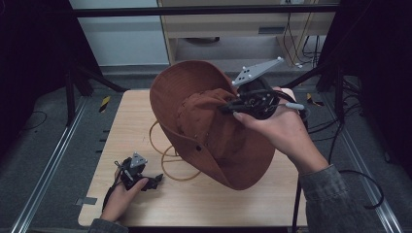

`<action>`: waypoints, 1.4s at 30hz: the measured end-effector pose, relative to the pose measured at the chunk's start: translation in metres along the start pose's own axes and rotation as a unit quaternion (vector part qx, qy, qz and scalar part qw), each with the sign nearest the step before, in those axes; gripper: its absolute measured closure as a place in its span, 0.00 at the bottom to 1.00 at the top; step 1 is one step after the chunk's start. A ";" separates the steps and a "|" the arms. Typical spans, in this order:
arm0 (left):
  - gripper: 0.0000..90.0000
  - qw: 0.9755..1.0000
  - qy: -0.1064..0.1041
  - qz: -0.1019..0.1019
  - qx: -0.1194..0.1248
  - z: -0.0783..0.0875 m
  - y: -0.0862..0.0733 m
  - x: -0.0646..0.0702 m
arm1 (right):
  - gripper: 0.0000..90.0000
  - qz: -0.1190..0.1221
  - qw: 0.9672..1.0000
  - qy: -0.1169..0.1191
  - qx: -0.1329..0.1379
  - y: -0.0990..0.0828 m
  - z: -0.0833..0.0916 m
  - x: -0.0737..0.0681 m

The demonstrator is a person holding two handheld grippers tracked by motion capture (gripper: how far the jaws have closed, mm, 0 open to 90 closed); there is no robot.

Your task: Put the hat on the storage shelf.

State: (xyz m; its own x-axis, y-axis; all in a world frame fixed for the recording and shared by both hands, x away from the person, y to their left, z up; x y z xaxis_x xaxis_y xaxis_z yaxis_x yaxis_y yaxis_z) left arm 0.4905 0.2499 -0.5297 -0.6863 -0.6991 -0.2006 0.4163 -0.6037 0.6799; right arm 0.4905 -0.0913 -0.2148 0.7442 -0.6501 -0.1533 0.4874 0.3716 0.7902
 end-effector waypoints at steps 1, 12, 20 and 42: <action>0.00 1.000 0.000 0.000 0.000 0.000 0.000 0.000 | 0.99 0.000 1.000 -0.001 0.002 0.001 0.000 0.000; 0.00 1.000 0.000 0.000 0.000 0.000 0.000 0.000 | 0.99 0.003 1.000 -0.003 0.005 0.020 0.002 -0.006; 0.00 1.000 0.000 0.000 0.000 0.000 0.000 0.000 | 0.99 0.006 1.000 0.000 0.011 0.036 -0.005 -0.011; 0.00 1.000 -0.001 -0.001 0.000 0.000 0.000 0.000 | 0.99 0.009 1.000 0.017 0.017 0.049 -0.022 -0.023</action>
Point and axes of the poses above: each handheld gripper's, and its own axes: z roughly backward along the jaws, y roughly out of its top, x roughly to its right, the point moved 3 cm from there along -z, roughly forward along the jaws, and after that the axes turned 15 degrees about -z, right-handed, at the moved point
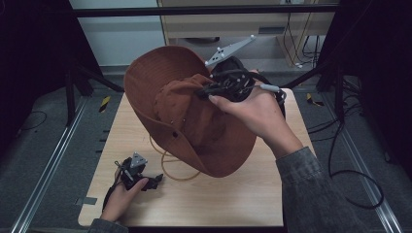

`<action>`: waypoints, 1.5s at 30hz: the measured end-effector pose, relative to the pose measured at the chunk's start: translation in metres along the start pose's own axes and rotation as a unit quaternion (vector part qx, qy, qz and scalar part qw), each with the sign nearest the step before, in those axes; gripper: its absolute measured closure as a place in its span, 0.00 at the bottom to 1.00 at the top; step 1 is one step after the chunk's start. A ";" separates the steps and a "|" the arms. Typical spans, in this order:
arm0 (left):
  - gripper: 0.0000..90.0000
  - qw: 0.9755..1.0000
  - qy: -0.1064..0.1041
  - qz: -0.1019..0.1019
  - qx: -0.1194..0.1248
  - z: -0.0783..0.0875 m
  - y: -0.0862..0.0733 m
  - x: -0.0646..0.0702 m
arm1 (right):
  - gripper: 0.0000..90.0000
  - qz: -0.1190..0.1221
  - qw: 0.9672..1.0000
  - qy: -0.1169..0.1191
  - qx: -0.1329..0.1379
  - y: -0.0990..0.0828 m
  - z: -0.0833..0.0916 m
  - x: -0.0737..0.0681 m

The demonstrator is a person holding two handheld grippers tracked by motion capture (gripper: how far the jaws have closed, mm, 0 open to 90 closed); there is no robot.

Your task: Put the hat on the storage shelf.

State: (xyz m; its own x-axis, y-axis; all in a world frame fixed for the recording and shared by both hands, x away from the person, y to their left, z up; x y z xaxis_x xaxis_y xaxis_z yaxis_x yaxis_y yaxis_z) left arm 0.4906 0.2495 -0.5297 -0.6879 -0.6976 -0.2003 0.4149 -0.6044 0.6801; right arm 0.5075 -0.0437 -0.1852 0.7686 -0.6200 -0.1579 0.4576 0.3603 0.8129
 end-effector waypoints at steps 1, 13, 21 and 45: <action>0.00 1.000 0.000 0.000 0.000 0.000 0.000 0.000 | 0.99 0.000 1.000 0.001 -0.001 0.001 -0.002 -0.001; 0.00 1.000 0.000 0.001 0.000 0.000 0.000 0.000 | 0.99 0.001 1.000 0.012 -0.005 0.006 -0.019 -0.007; 0.00 1.000 -0.001 0.001 0.001 0.000 0.000 0.001 | 0.99 0.002 1.000 0.022 -0.011 0.006 -0.034 -0.011; 0.00 1.000 -0.001 0.001 0.000 0.000 0.000 0.001 | 0.99 -0.012 0.999 0.044 -0.016 -0.005 -0.072 -0.010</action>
Point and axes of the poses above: each handheld gripper's, and its own axes: z roughly backward along the jaws, y roughly out of its top, x roughly to its right, the point moved 3 cm from there along -z, roughly forward along the jaws, and after that the axes turned 15 degrees about -z, right-handed, at the moved point
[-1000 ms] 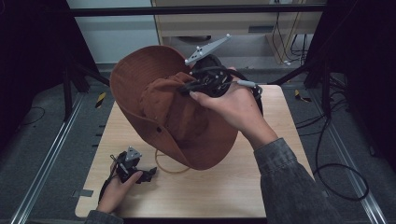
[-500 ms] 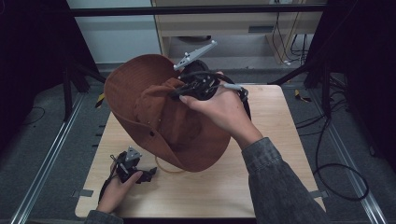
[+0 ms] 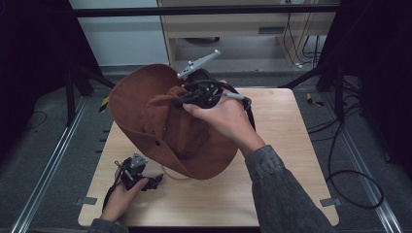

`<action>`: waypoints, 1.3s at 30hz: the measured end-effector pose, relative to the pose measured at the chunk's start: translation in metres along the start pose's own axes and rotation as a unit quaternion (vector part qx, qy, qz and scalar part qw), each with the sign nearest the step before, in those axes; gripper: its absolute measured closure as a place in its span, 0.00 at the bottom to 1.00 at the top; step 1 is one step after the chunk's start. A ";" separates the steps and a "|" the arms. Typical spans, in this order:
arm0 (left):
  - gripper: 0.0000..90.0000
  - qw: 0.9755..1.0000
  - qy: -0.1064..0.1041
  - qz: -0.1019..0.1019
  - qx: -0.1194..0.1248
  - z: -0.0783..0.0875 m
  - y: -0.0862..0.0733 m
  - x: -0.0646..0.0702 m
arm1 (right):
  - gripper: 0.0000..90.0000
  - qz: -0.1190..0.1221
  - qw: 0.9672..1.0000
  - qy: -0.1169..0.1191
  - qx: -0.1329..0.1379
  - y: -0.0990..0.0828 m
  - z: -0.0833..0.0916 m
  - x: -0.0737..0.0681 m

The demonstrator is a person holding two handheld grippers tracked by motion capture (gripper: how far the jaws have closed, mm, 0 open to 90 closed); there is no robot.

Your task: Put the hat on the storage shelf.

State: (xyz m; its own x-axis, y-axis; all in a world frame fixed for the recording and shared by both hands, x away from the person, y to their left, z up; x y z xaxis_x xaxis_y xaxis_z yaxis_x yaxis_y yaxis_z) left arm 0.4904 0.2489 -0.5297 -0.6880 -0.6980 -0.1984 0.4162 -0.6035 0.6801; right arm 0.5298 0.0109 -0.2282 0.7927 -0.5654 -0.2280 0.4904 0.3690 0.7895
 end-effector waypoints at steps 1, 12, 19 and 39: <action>0.00 1.000 0.000 0.000 0.000 0.000 0.000 0.000 | 0.99 -0.001 1.000 0.002 0.001 -0.002 -0.002 0.000; 0.00 1.000 0.000 0.000 0.000 0.000 0.000 0.000 | 0.99 -0.004 1.000 0.003 0.002 -0.005 -0.010 0.002; 0.00 1.000 -0.001 0.000 0.000 0.000 0.000 0.000 | 0.99 -0.006 1.000 0.004 0.004 -0.004 -0.014 0.003; 0.00 1.000 -0.001 0.000 0.001 0.000 0.000 0.000 | 0.99 -0.012 1.000 -0.003 -0.010 -0.001 -0.025 0.008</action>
Point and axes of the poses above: each handheld gripper's, and its own axes: z roughly backward along the jaws, y roughly out of its top, x roughly to its right, the point moved 3 cm from there along -z, roughly forward along the jaws, and after that the axes turned 15 degrees about -z, right-handed, at the moved point
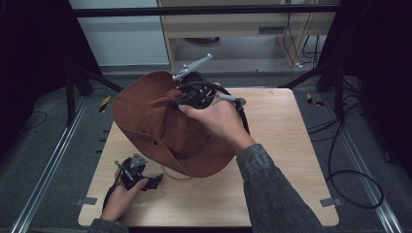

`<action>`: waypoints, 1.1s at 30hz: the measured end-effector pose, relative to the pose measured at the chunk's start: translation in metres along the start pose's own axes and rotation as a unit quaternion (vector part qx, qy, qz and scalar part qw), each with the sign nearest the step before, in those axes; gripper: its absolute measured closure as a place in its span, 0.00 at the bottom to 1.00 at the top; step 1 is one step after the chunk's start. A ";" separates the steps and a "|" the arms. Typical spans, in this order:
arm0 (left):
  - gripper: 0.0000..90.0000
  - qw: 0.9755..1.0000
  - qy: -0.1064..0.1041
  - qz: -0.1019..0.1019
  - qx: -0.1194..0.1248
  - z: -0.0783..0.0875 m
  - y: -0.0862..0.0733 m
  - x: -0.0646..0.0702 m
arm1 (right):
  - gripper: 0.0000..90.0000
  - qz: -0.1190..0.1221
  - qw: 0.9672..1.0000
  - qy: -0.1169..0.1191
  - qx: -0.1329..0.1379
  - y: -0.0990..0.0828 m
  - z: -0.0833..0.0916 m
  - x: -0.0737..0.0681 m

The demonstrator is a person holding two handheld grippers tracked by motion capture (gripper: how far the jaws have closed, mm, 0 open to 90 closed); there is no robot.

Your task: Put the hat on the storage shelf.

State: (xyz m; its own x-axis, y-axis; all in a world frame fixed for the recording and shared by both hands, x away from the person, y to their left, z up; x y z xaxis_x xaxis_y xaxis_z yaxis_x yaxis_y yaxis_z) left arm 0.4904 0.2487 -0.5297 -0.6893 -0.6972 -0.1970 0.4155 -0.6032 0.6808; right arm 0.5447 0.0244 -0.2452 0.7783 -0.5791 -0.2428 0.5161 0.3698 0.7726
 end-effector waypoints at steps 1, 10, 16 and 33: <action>0.00 1.000 0.000 0.000 0.000 0.000 0.000 0.000 | 0.99 0.000 1.000 -0.001 0.001 0.000 -0.001 0.000; 0.00 1.000 0.000 0.000 0.000 0.000 0.000 0.000 | 0.99 0.000 1.000 -0.002 -0.006 0.000 -0.006 0.001; 0.00 1.000 0.000 0.000 0.000 0.000 0.000 0.000 | 0.98 -0.001 1.000 -0.002 -0.005 -0.001 -0.009 0.001; 0.00 1.000 0.000 0.000 0.000 0.000 0.000 0.000 | 0.97 -0.011 1.000 0.005 -0.006 -0.007 -0.013 0.007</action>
State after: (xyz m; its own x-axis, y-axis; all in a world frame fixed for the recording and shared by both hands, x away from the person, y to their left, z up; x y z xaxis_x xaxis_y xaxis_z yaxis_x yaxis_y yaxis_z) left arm 0.4904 0.2487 -0.5298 -0.6889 -0.6976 -0.1970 0.4155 -0.6027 0.6812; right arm 0.5511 0.0276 -0.2601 0.7700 -0.5804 -0.2651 0.5370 0.3652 0.7604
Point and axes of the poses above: each handheld gripper's, and its own axes: z roughly backward along the jaws, y roughly out of its top, x roughly to its right, the point moved 3 cm from there along -z, roughly forward along the jaws, and after that the axes turned 15 degrees about -z, right-handed, at the moved point
